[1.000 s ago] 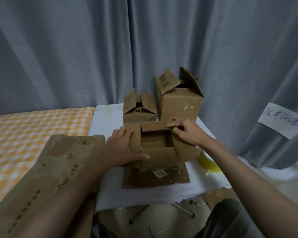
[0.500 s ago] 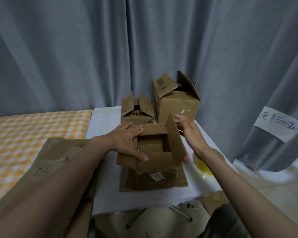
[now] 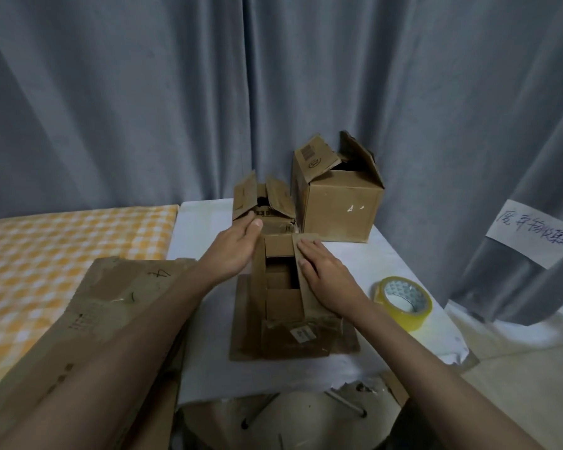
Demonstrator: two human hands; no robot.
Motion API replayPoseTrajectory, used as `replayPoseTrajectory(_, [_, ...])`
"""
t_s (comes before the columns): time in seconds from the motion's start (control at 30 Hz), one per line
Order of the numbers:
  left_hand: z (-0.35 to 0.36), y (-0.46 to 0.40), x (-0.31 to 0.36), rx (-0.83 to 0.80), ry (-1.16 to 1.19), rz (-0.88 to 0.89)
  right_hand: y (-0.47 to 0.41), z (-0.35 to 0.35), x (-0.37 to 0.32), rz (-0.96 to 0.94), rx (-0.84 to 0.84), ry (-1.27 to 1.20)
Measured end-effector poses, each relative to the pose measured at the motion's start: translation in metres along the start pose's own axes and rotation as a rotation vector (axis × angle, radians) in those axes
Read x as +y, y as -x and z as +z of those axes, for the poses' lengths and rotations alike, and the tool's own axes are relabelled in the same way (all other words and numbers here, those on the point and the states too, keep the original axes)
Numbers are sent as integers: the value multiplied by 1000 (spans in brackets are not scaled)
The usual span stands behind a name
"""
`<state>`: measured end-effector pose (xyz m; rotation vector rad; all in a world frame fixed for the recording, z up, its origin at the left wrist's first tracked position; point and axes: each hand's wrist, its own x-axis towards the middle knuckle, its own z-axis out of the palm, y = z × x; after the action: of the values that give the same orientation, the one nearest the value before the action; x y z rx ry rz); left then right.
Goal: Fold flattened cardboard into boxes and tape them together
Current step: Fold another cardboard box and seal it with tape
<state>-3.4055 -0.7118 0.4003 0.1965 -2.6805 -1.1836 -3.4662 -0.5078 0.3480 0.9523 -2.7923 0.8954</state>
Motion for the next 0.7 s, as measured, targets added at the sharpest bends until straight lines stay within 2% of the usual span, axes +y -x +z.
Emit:
replayPoseTrajectory(0.1, [7,-4,11,-44,-63,113,0,-1,0,6,-5,-2])
replayPoseTrajectory(0.23, [22,-14,11,-224,-378,233,3,-4,1,8,-11,-55])
replayPoseTrajectory(0.5, [12,-48,1,-378,-393,123,5,-6,-4,34,9,-150])
replayPoseTrajectory(0.7, [16,-28,-19,-234,-302,121,4,-5,-4,54,-29,-173])
